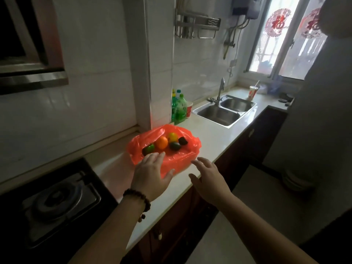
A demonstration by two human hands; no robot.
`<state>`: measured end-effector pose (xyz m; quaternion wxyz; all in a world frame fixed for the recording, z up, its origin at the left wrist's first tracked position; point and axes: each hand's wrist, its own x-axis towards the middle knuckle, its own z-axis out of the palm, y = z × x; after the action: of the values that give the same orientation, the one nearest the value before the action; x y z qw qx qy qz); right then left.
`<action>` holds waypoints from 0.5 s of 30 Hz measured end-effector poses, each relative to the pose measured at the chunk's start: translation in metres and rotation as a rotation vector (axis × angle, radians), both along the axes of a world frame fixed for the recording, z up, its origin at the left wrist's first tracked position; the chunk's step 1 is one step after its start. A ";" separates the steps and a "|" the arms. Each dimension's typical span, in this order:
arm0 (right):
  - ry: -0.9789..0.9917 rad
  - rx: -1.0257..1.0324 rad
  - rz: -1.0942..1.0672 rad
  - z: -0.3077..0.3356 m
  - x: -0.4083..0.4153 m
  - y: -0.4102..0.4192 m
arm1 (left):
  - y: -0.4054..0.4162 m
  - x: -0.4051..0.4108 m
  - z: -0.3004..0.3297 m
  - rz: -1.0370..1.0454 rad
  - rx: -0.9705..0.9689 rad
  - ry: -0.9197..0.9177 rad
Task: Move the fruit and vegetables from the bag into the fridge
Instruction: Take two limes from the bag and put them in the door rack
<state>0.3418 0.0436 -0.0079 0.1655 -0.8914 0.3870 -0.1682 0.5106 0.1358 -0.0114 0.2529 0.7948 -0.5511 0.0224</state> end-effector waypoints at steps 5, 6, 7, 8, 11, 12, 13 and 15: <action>0.046 -0.029 0.017 -0.001 0.052 -0.088 | -0.075 0.057 0.000 0.012 0.019 0.007; 0.050 -0.030 0.016 -0.002 0.060 -0.102 | -0.090 0.065 0.000 0.017 0.015 0.013; 0.051 -0.029 0.012 -0.003 0.067 -0.116 | -0.104 0.072 -0.001 0.019 0.008 0.019; 0.050 -0.026 0.004 -0.005 0.072 -0.129 | -0.118 0.078 -0.003 0.021 0.001 0.026; 0.057 0.001 -0.010 -0.015 0.084 -0.164 | -0.154 0.088 -0.015 0.018 -0.004 0.048; 0.061 0.011 -0.012 -0.019 0.089 -0.175 | -0.164 0.090 -0.020 0.016 0.001 0.056; 0.067 0.020 -0.013 -0.023 0.093 -0.187 | -0.174 0.092 -0.026 0.016 0.009 0.063; 0.070 0.039 -0.003 -0.031 0.103 -0.210 | -0.192 0.097 -0.038 0.021 0.028 0.064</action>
<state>0.4449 -0.1661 -0.0391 0.1690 -0.8927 0.3972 -0.1295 0.6073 -0.0566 -0.0499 0.2590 0.8044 -0.5346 -0.0079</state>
